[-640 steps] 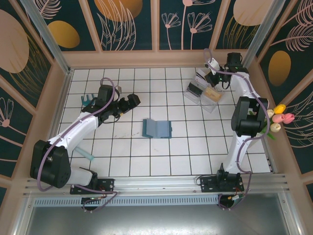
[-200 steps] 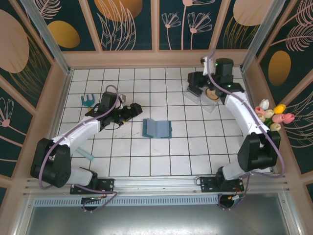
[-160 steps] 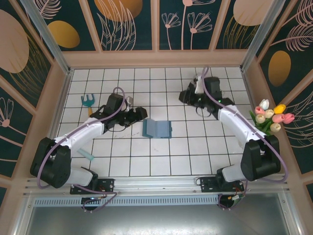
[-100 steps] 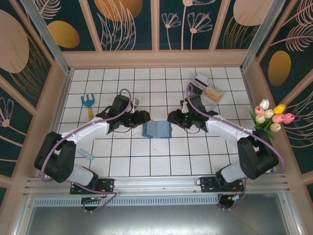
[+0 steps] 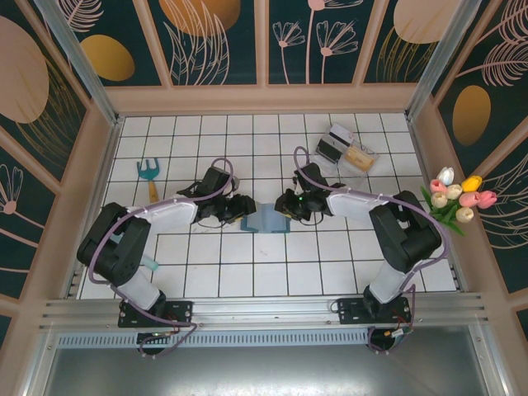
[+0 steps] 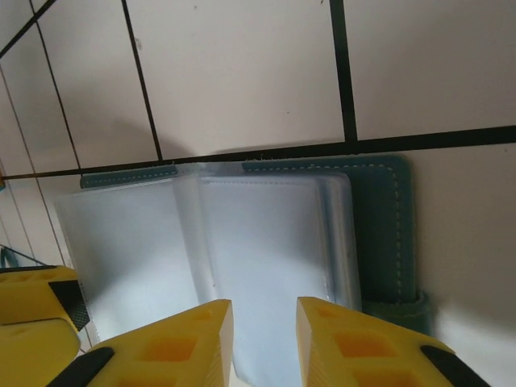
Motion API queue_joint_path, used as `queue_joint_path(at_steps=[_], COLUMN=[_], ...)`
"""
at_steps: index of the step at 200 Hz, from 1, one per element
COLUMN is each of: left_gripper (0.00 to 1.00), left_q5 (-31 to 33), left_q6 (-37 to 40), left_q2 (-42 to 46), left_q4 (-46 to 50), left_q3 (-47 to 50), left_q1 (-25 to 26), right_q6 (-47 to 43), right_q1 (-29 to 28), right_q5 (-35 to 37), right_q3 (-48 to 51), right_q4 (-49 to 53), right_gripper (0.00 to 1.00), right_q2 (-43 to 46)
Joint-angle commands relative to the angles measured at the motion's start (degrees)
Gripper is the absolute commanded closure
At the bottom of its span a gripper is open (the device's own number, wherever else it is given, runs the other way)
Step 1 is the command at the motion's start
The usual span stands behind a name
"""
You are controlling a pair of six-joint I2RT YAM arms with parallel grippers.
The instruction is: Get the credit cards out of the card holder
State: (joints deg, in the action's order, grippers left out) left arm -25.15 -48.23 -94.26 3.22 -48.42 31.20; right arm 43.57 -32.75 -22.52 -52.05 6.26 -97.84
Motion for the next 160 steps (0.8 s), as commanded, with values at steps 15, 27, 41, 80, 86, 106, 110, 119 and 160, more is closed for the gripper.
queue_joint_path(at_steps=[15, 27, 41, 80, 86, 106, 110, 119, 160], left_gripper=[0.62, 0.65, 0.69, 0.8, 0.81, 0.84, 0.84, 0.86, 0.87], left_q5=[1.81, 2.41, 2.95, 5.64, 6.01, 6.42, 6.45, 6.37, 6.03], left_q6=[0.91, 1.27, 1.55, 3.41, 3.72, 4.25, 4.28, 4.26, 4.17], left_q2=[-2.36, -2.89, -3.28, -3.59, -3.58, -3.61, -4.95, -5.28, -5.69], left_q4=[0.55, 0.99, 1.3, 3.57, 3.95, 4.35, 4.34, 4.17, 3.83], left_q3=[0.04, 0.08, 0.32, 0.58, 0.52, 0.7, 0.7, 0.77, 0.58], left_q1=[0.01, 0.08, 0.02, 0.08, 0.07, 0.05, 0.01, 0.04, 0.06], right_q6=[-1.51, -1.99, -2.41, -2.52, -2.53, -2.53, -2.46, -2.36, -1.42], right_q1=[-1.07, -1.5, -2.19, -2.72, -2.75, -2.72, -2.74, -2.84, -3.62], right_q5=[1.15, 2.5, 5.52, 10.65, 10.72, 10.03, 9.96, 9.3, 9.94], right_q3=[-2.39, -3.07, -3.75, -3.34, -3.16, -2.07, -1.84, -1.16, -0.29], right_q4=[2.37, 3.74, 6.06, 9.89, 10.28, 10.79, 10.82, 10.18, 11.96], right_gripper=[0.69, 0.69, 0.68, 0.67, 0.67, 0.67, 0.67, 0.67, 0.66], right_q2=[-2.83, -3.53, -3.5, 0.61, 1.04, 1.5, 1.51, 1.71, 2.38])
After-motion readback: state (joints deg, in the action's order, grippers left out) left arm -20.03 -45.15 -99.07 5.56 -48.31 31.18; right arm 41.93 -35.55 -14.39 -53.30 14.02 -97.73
